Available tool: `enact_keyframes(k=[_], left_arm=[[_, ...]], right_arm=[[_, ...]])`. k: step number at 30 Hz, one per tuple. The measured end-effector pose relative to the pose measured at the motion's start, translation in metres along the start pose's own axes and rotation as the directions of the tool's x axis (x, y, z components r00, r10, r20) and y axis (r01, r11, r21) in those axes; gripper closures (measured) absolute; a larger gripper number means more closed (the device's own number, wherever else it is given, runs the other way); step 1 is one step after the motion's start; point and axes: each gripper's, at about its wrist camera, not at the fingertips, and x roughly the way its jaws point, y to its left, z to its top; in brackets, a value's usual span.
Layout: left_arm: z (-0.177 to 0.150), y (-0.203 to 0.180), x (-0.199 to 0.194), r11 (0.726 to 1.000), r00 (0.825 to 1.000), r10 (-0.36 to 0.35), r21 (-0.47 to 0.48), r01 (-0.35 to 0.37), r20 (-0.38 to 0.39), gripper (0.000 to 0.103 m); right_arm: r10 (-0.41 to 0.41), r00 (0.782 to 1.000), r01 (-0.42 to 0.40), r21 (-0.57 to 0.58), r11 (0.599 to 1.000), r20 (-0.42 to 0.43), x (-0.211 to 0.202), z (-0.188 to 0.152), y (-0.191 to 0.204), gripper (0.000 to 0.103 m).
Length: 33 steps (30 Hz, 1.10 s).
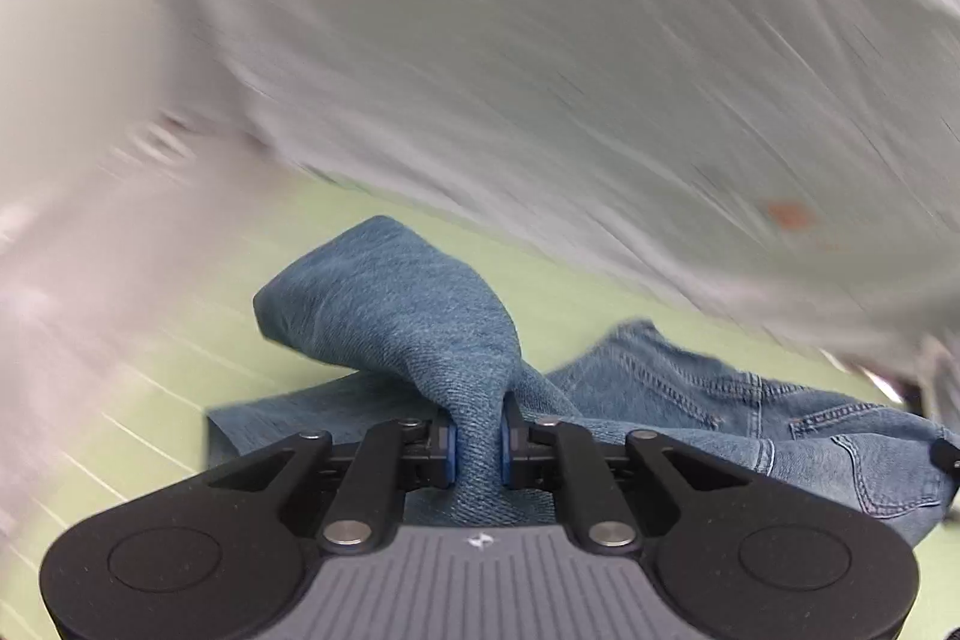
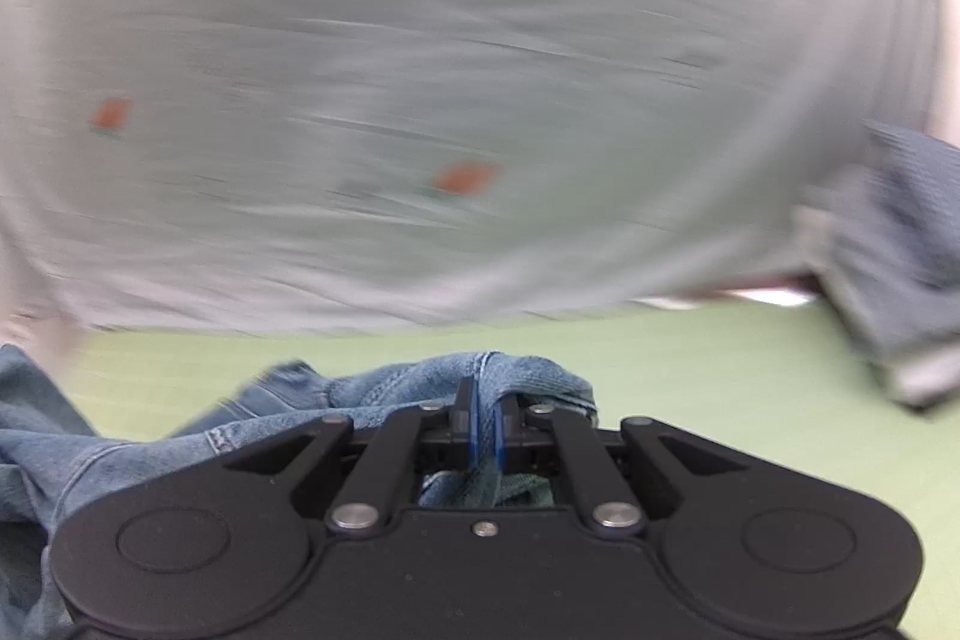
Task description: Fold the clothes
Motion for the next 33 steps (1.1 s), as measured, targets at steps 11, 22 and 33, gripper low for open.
enact_keyframes(k=[11,22,33], left_arm=[[-0.112,-0.101,-0.008,0.999,0.988,0.041,0.036,-0.036,-0.150,0.057],[-0.137,-0.039,-0.050,0.925,0.928,0.343,-0.120,-0.361,-0.145,0.032],[-0.155,0.003,-0.020,0.920,0.900,0.338,-0.106,-0.378,-0.276,0.025]], right_arm=[[-0.189,0.932,0.208,0.030,0.978,-0.308,-0.021,-0.074,-0.200,0.087],[-0.093,0.967,0.120,0.103,0.987,-0.239,-0.033,-0.071,-0.197,0.041],[-0.139,0.964,0.168,0.113,0.979,-0.225,-0.044,-0.071,-0.188,0.021]])
